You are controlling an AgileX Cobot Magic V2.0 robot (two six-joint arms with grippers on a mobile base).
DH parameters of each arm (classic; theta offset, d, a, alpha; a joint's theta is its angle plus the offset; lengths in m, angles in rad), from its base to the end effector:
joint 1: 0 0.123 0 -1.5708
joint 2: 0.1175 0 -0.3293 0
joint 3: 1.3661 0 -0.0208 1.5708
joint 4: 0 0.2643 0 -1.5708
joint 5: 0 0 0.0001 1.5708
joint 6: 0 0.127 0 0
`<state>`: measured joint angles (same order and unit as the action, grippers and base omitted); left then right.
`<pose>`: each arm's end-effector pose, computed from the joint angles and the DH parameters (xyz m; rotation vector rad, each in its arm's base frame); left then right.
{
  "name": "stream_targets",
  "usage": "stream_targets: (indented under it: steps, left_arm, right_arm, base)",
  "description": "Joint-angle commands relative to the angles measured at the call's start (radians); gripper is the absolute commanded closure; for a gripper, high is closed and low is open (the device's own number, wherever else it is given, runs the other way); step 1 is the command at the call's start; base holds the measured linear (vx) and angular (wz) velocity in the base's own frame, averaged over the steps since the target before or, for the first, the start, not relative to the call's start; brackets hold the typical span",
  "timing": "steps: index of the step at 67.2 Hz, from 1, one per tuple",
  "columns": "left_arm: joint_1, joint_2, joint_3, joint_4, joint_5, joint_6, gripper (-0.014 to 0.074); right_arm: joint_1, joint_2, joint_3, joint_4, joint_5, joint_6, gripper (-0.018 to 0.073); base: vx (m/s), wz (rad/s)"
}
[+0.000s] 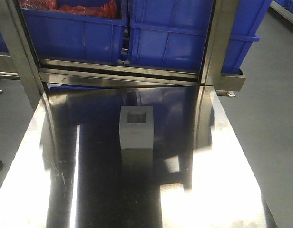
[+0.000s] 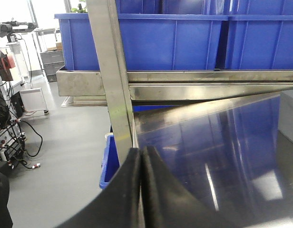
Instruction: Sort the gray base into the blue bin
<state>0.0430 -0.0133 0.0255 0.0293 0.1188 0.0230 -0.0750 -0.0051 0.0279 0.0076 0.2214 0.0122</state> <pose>0.0613 0.0031 0.1921 0.0047 1.6151 0.0763 0.0605 -0.0043 0.1777 0.0805 1.7261 -0.0394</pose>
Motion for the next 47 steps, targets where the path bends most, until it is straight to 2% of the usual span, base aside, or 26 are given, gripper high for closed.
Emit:
stream_targets:
  steps: [1,47]
  left_arm:
    - [0.001,-0.012,-0.02,-0.005,-0.075,-0.011,0.0603]
    - [0.001,-0.012,-0.02,-0.005,-0.075,-0.011,0.0603]
  right_arm:
    - [-0.005,0.018,0.002,-0.008,-0.074,-0.012,0.0564]
    - [-0.005,0.018,0.002,-0.008,-0.074,-0.012,0.0564]
  base:
    - [0.0,0.0]
    - [0.0,0.0]
